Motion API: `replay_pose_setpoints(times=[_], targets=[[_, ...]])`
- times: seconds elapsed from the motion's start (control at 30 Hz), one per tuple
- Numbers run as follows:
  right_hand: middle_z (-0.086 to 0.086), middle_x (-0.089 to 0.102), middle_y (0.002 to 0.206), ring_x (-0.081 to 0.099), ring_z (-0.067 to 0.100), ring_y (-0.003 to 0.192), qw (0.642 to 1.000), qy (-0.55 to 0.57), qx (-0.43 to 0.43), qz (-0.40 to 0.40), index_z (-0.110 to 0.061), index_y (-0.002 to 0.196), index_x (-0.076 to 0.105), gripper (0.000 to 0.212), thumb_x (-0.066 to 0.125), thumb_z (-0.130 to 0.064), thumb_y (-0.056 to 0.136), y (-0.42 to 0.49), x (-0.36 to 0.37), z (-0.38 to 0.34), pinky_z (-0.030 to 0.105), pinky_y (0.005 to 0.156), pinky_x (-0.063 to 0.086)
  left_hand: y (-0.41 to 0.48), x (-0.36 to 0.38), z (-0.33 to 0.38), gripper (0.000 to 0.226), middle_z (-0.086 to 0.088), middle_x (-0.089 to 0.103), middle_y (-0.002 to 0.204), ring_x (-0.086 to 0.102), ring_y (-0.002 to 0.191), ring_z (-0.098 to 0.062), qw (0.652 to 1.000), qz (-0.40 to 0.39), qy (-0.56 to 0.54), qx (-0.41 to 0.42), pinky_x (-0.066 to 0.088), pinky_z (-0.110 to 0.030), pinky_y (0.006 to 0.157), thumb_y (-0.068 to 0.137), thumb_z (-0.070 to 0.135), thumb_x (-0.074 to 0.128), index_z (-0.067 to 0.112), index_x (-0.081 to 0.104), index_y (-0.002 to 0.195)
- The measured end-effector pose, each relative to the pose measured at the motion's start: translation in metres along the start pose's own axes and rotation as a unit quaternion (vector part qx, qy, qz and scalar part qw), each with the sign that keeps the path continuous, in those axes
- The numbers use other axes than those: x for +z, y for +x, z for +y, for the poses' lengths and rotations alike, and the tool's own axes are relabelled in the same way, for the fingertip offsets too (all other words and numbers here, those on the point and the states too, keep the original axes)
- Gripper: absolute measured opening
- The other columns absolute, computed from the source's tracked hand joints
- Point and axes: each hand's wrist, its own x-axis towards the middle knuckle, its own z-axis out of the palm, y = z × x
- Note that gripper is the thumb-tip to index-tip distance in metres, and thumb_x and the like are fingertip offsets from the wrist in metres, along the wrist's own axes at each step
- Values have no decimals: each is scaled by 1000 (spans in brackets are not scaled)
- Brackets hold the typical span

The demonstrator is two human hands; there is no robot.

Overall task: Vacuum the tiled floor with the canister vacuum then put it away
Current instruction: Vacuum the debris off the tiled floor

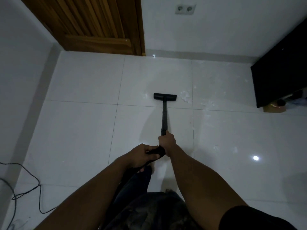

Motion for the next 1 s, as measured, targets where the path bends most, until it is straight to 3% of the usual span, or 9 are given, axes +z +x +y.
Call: replay_pose_setpoints(times=[0.17, 0.27, 0.43, 0.57, 0.83, 1.0], targets=[[9, 62, 118, 61, 26, 96, 999, -8, -32, -28, -15, 144, 47, 53, 48, -17, 91, -33, -17, 46, 30, 65, 50, -32, 66, -13, 42, -23, 65, 78, 58, 50, -24, 999, 36, -14, 23, 52, -36, 55, 98, 35, 61, 33, 54, 139], [11, 61, 119, 58, 24, 90, 999, -8, -40, -26, -13, 146, 44, 53, 48, -15, 93, -45, -24, 77, 25, 56, 43, -45, 98, -21, 42, -15, 63, 74, 58, 52, -26, 999, 43, -20, 25, 52, -37, 56, 98, 34, 62, 31, 56, 139], [12, 60, 124, 58, 25, 92, 1000, 25, -7, -14, -16, 151, 39, 58, 48, -15, 93, -56, -26, 108, 30, 63, 47, -56, 134, -31, 48, -13, 60, 72, 54, 50, -24, 997, 68, -37, 15, 48, -29, 48, 98, 31, 62, 29, 50, 144], [11, 61, 119, 61, 26, 92, 998, 57, 12, -13, -14, 145, 45, 53, 48, -15, 91, -48, -27, 114, 31, 63, 49, -48, 139, -30, 52, -7, 61, 71, 55, 48, -20, 997, 69, -29, 4, 46, -24, 45, 98, 34, 62, 31, 45, 148], [11, 61, 117, 59, 24, 89, 1000, -9, -3, -23, -12, 143, 46, 50, 49, -13, 93, -17, -36, 98, 25, 54, 42, -17, 121, -17, 46, -10, 61, 72, 56, 46, -20, 998, 39, -39, -4, 46, -22, 41, 99, 31, 60, 28, 50, 144], [11, 61, 122, 62, 31, 107, 997, -76, -27, -9, -10, 141, 47, 49, 49, -16, 92, 16, -38, 51, 35, 81, 53, 19, 79, 1, 53, -12, 62, 73, 57, 49, -22, 999, 27, -33, -11, 46, -22, 43, 99, 33, 59, 28, 42, 150]])
